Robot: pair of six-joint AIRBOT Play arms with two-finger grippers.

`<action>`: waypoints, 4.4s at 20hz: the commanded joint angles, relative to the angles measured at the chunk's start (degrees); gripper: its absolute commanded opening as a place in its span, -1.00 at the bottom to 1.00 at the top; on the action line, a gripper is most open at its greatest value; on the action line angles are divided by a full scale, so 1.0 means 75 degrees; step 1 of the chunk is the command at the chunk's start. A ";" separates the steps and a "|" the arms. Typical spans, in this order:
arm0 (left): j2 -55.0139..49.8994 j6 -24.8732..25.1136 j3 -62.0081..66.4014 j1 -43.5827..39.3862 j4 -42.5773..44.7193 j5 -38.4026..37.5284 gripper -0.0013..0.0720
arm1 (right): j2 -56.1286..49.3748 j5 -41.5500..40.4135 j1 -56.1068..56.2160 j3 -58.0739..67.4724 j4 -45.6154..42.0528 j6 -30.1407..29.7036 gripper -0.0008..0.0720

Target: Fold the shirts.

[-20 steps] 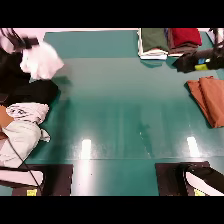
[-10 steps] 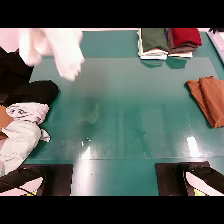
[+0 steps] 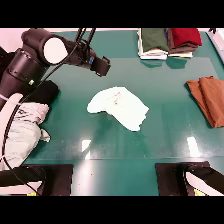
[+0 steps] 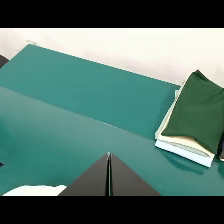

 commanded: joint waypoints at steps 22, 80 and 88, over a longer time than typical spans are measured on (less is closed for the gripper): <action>0.0510 -0.0207 -0.5712 0.1224 -0.2611 0.1988 0.51 | -0.0615 0.0976 0.0003 0.0047 0.0079 0.0003 -0.93; 0.1600 0.0903 -0.4226 0.0085 -0.1518 -0.0519 0.40 | 0.0560 0.0799 -0.1236 -0.6021 0.0615 -0.0790 -0.94; 0.1868 0.0079 -0.3990 0.3255 -0.1801 0.0163 0.39 | 0.0557 0.0650 -0.1236 -0.6076 0.0621 -0.0787 -0.94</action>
